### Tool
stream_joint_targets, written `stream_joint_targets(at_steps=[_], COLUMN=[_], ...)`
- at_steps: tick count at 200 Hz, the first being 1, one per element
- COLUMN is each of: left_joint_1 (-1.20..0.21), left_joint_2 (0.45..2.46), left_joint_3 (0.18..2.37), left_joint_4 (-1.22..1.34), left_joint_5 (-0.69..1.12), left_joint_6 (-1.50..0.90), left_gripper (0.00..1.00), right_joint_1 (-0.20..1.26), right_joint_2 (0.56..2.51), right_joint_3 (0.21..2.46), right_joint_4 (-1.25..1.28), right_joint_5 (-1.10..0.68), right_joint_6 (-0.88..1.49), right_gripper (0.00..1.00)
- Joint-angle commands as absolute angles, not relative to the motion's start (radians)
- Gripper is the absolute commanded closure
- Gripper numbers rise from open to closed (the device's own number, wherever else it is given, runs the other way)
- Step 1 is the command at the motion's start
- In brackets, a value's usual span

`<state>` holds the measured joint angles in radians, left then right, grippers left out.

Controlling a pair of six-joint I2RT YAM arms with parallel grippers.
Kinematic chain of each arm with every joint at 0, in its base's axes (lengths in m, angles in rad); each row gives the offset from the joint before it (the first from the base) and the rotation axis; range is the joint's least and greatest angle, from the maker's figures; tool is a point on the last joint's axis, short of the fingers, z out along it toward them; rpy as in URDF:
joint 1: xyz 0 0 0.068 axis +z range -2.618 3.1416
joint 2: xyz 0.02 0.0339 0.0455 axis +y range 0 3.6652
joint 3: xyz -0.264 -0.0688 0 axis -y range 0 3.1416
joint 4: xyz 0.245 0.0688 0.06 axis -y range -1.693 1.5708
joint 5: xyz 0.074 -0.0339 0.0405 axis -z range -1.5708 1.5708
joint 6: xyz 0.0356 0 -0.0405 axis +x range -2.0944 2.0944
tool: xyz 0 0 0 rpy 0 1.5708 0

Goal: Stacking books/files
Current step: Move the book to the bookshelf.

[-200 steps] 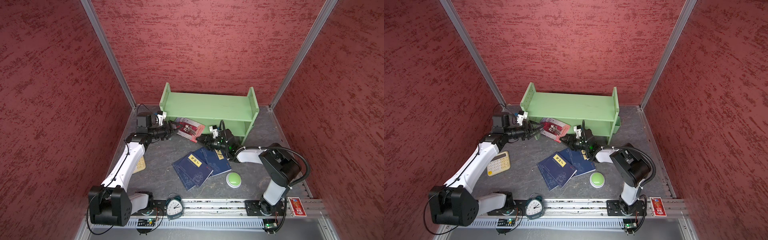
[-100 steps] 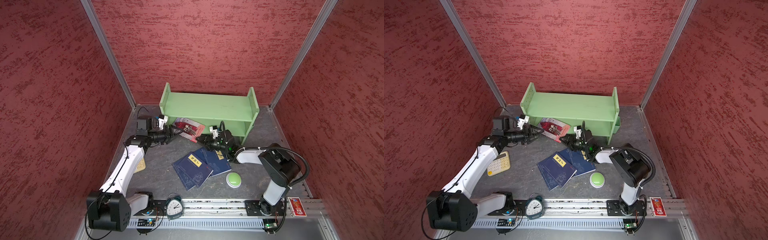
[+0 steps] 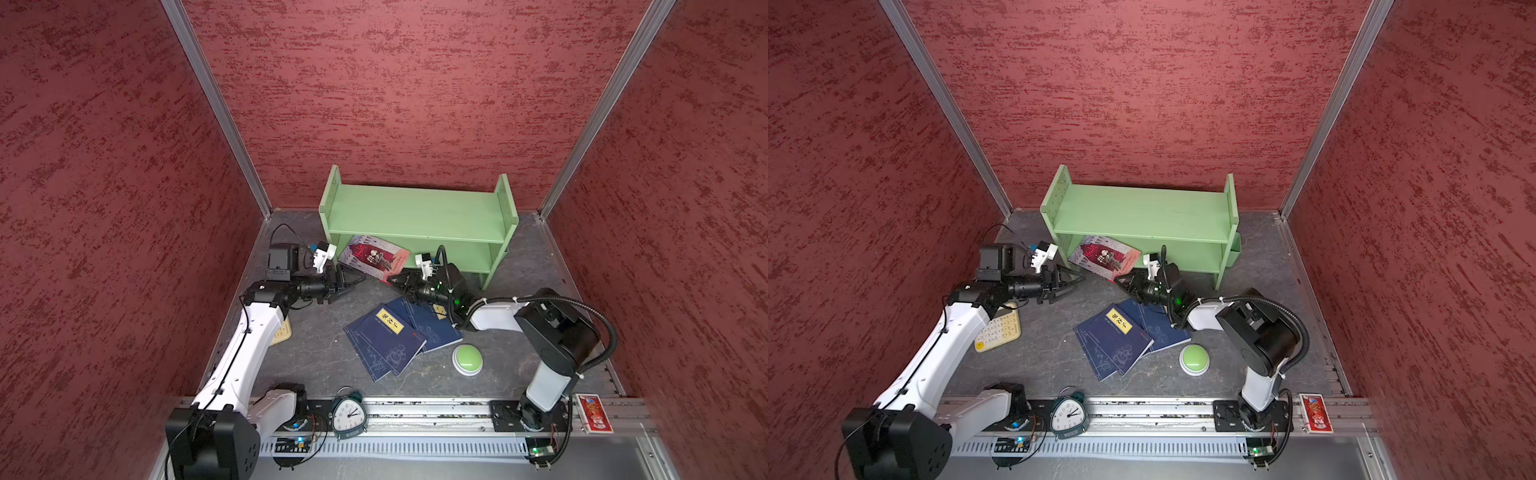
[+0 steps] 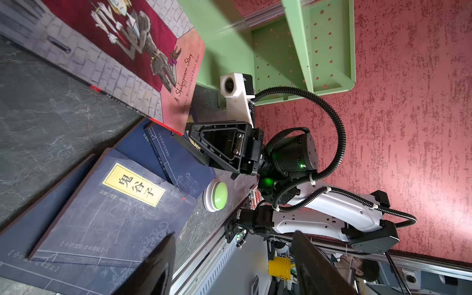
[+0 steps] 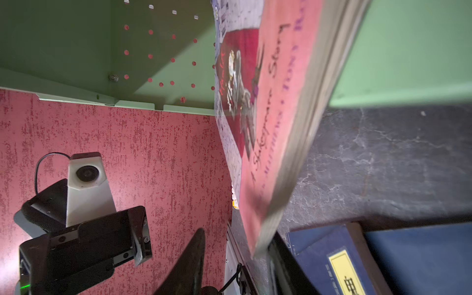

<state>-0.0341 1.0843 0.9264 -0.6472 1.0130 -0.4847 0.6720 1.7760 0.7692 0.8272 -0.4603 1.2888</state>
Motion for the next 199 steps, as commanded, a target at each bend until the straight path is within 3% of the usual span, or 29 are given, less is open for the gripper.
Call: stream_joint_targets(at_steps=[1, 87, 199], left_joint_1=[-0.014, 0.000, 0.016], left_joint_2=[1.068, 1.063, 1.052], left_joint_3=[0.916, 0.904, 0.862], left_joint_4=[-0.649, -0.630, -0.634], left_joint_5=[1.029, 1.026, 1.016], left_joint_6=[-0.470, -0.485, -0.480], left_gripper=[0.27, 0.27, 0.27], right_joint_1=[0.678, 0.680, 0.639], right_joint_2=[1.802, 1.811, 1.779], right_joint_3=[0.771, 0.795, 0.878], right_joint_4=[0.886, 0.833, 0.666], right_joint_5=[-0.431, -0.410, -0.494], right_joint_6=[1.311, 1.268, 1.154], right_gripper=[0.64, 0.89, 0.92])
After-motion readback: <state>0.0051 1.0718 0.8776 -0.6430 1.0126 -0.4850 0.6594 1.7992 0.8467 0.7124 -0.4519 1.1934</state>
